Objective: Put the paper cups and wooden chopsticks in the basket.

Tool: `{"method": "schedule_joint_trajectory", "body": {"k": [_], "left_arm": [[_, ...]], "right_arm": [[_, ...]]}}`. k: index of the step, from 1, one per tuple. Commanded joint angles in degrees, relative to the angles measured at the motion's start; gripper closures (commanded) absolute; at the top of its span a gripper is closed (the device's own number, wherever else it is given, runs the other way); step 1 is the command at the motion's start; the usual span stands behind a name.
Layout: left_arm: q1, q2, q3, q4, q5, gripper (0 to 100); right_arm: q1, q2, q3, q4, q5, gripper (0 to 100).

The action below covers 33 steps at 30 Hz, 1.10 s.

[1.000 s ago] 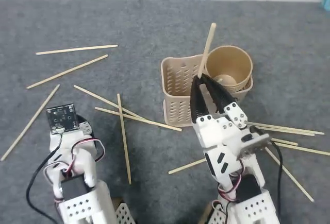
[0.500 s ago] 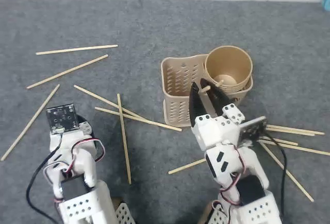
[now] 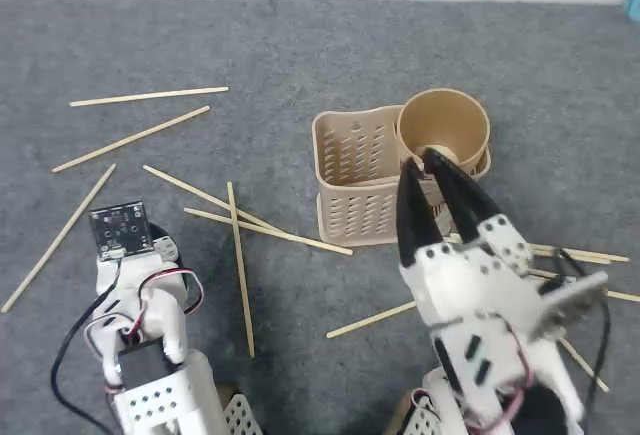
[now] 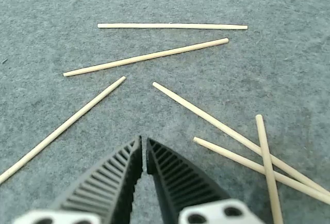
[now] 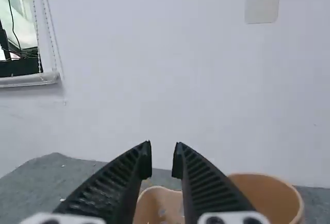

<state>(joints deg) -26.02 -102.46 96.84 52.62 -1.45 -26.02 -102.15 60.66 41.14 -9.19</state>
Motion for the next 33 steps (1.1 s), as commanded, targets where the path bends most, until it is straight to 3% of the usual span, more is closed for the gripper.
{"method": "schedule_joint_trajectory", "body": {"k": [1, 11, 14, 18, 26, 33], "left_arm": [[-0.3, 0.4, -0.2, 0.2, -0.4, 99], [-0.3, 0.4, -0.2, 0.2, -0.4, 99], [-0.3, 0.4, -0.2, 0.2, -0.4, 99], [-0.4, 0.4, -0.2, 0.2, -0.4, 99], [-0.4, 0.4, -0.2, 0.3, -3.0, 99], [-0.4, 0.5, -0.2, 0.3, -3.1, 99]], "right_arm": [[3.1, 3.5, -10.2, 10.2, -0.8, 90.7], [25.6, 26.4, -30.3, 36.7, -0.4, 90.7], [30.3, 33.2, -32.2, 41.4, 4.8, 90.7], [35.1, 41.7, -32.1, 45.2, 11.5, 90.7], [46.7, 57.4, -32.1, 46.1, 17.9, 91.2], [48.7, 71.8, -32.2, 44.6, 36.1, 90.9]]}}
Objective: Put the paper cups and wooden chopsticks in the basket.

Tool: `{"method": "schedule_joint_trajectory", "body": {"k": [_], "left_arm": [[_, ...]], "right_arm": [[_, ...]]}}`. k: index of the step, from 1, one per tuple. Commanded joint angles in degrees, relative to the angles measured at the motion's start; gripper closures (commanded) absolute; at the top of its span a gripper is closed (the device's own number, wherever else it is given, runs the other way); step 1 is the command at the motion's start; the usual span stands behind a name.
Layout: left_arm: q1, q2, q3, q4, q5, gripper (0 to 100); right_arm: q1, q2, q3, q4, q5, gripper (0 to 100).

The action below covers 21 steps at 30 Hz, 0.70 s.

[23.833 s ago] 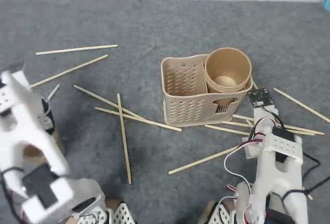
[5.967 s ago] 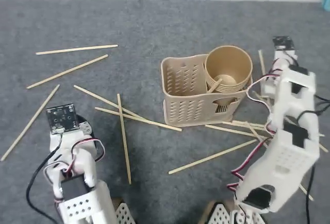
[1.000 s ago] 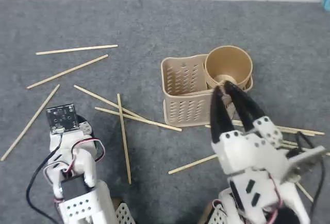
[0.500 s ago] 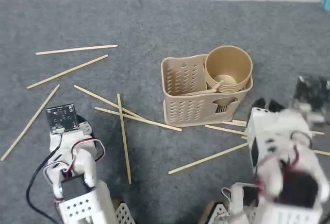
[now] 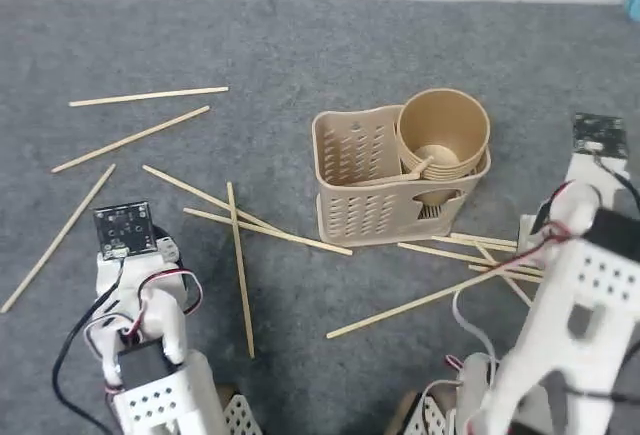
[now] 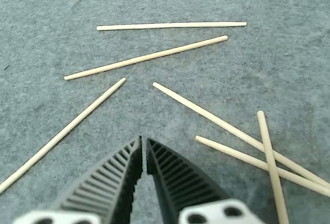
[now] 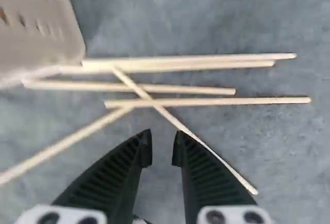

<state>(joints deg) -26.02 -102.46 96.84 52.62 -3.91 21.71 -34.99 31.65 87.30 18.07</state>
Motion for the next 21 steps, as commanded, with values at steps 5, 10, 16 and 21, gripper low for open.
{"method": "schedule_joint_trajectory", "body": {"k": [5, 10, 16, 21], "left_arm": [[-0.3, 0.5, -0.2, 0.4, -0.6, 99], [-0.3, 0.5, -0.2, 0.4, -0.6, 99], [-0.3, 0.5, -0.2, 0.4, -0.6, 99], [-0.2, 0.5, -0.2, 0.3, -0.6, 99]], "right_arm": [[2.2, 14.5, -3.0, -12.2, 21.4, 90.8], [2.7, 24.1, -3.1, -23.9, 27.3, 90.8], [2.7, 33.3, -3.3, -34.1, 33.2, 90.8], [3.0, 38.1, -3.4, -41.9, 37.0, 90.7]]}}
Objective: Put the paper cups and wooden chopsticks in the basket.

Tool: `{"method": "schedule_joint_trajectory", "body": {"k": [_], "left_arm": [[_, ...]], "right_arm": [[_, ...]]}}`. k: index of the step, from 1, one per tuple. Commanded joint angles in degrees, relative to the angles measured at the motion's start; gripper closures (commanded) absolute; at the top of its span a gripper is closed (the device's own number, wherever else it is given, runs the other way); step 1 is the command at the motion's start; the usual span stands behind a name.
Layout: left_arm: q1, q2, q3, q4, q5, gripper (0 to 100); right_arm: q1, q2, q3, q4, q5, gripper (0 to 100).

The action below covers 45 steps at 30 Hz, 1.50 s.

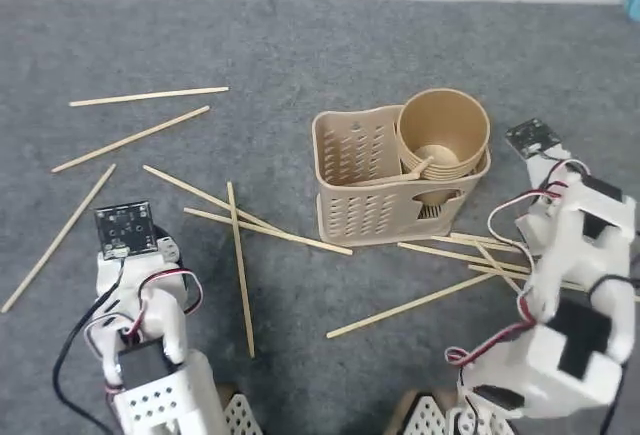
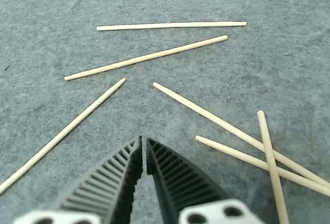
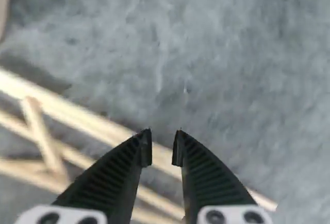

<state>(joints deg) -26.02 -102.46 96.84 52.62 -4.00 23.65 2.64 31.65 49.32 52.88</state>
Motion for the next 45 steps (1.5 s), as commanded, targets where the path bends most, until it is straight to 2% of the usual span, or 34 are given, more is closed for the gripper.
{"method": "schedule_joint_trajectory", "body": {"k": [1, 7, 11, 15, 21, 27, 36, 42, 45], "left_arm": [[-0.2, 0.5, -0.2, 0.3, -0.5, 99], [0.0, 0.5, -0.2, 0.3, -0.5, 99], [0.0, 0.5, -0.2, 0.3, -0.5, 99], [0.0, 0.5, -0.2, 0.3, -0.5, 99], [0.0, 0.5, -0.2, 0.3, -0.5, 99], [0.0, 0.5, -0.2, 0.3, -0.5, 99], [0.0, 0.5, -0.2, 0.3, -0.5, 99], [0.0, 0.5, -0.2, 0.3, -0.5, 99], [0.0, 0.5, -0.2, 0.3, -0.5, 99]], "right_arm": [[1.1, 1.1, -3.4, -4.5, 2.6, 90.7], [1.2, 2.0, -3.1, -4.1, 4.9, 90.6], [1.4, 0.8, -3.8, 2.2, 7.2, 89.8], [1.2, -3.9, -3.2, 8.7, 9.2, 83.1], [1.0, -6.3, 0.4, 4.8, 9.7, 82.9], [0.9, -7.8, 1.8, 8.8, 10.1, 83.0], [1.0, -5.1, 9.1, -2.9, 12.0, 83.5], [1.3, -3.7, 9.1, -8.8, 10.5, 96.8], [1.4, -3.5, 9.1, -9.9, 10.3, 96.9]]}}
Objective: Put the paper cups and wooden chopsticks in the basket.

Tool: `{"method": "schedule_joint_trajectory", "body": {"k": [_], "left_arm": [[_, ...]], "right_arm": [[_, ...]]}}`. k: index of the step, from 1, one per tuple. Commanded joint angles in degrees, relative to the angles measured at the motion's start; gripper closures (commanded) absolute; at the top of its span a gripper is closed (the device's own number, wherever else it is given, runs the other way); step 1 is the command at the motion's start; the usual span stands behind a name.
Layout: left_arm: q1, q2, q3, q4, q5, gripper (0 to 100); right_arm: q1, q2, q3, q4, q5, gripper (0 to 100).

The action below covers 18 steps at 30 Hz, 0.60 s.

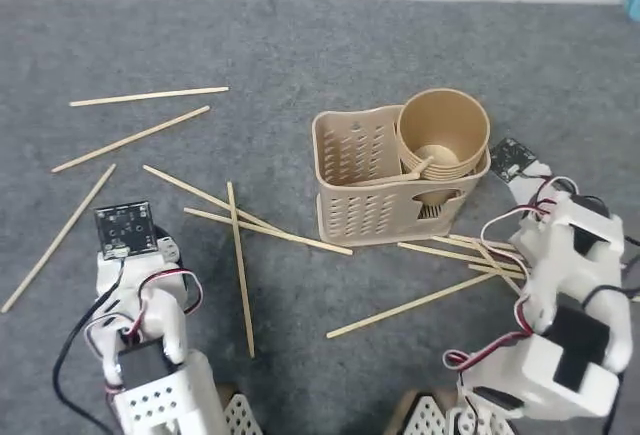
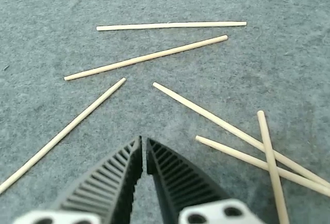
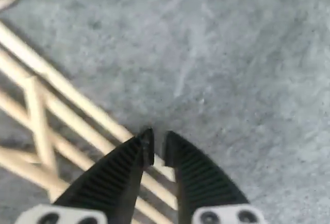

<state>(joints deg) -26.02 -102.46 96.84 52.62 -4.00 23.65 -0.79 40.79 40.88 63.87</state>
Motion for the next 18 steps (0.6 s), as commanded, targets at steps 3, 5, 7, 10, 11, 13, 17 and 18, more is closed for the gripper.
{"method": "schedule_joint_trajectory", "body": {"k": [3, 5, 7, 10, 11, 13, 17, 18], "left_arm": [[0.0, 0.5, -0.2, 0.3, -0.5, 99], [0.0, 0.5, -0.2, 0.3, -0.5, 99], [-0.1, 0.5, -0.2, 0.3, -0.5, 99], [-0.1, 0.5, -0.2, 0.3, -0.5, 99], [-0.1, 0.5, -0.2, 0.3, -0.5, 99], [-0.1, 0.5, -0.2, 0.3, -0.5, 99], [-0.1, 0.5, -0.2, 0.3, -0.5, 99], [-0.1, 0.5, -0.2, 0.3, -0.5, 99]], "right_arm": [[1.4, 0.0, -0.1, 0.0, -0.6, 93.5], [1.4, 0.1, -0.1, 2.2, -0.5, 91.0], [1.3, 0.1, -0.1, 3.4, -0.4, 89.6], [1.4, -0.5, -0.1, 4.0, -0.4, 89.0], [1.4, -1.0, -0.1, 4.1, -0.4, 89.0], [1.4, -3.4, 0.0, 5.7, -0.4, 89.0], [0.8, -10.3, 0.4, 16.3, 0.3, 89.0], [0.8, -11.8, 0.9, 17.2, 1.5, 89.0]]}}
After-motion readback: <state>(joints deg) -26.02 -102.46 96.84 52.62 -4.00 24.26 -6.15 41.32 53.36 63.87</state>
